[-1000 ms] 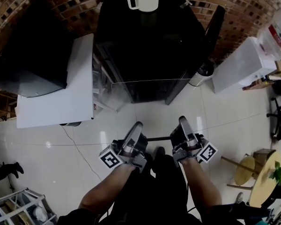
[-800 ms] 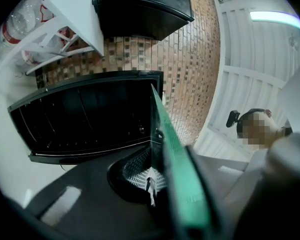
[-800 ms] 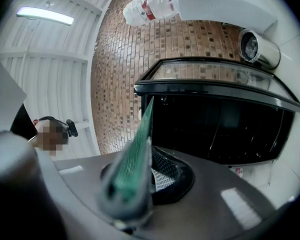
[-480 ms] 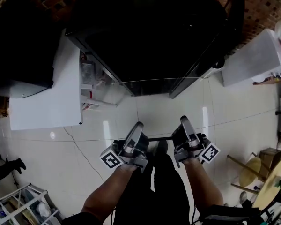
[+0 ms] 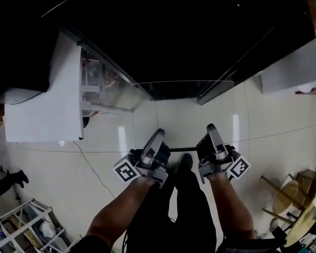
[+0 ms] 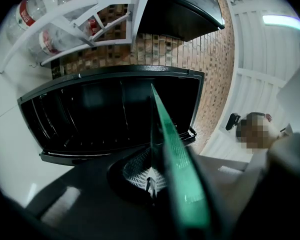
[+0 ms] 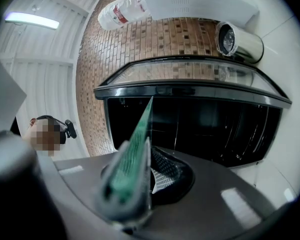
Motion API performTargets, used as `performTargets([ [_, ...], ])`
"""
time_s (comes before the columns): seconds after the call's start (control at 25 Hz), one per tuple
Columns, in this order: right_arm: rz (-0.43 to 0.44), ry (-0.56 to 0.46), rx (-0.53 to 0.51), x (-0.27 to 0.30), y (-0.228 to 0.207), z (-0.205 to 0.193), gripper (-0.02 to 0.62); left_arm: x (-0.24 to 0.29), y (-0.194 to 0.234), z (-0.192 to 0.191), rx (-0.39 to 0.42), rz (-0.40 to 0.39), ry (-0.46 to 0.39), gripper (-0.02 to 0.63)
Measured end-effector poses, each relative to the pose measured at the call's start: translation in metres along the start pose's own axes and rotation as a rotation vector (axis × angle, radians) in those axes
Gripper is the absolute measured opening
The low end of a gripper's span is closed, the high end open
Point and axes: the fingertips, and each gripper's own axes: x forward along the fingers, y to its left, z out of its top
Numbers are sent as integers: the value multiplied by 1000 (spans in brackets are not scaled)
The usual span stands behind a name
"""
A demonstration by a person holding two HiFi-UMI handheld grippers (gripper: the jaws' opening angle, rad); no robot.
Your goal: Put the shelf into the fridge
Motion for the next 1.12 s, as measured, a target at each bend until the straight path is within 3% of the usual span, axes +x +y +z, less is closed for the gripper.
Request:
performTargets([
  [1.12, -34, 20, -22, 26, -152, -2, 20, 7, 151, 26, -6, 21, -22, 5],
])
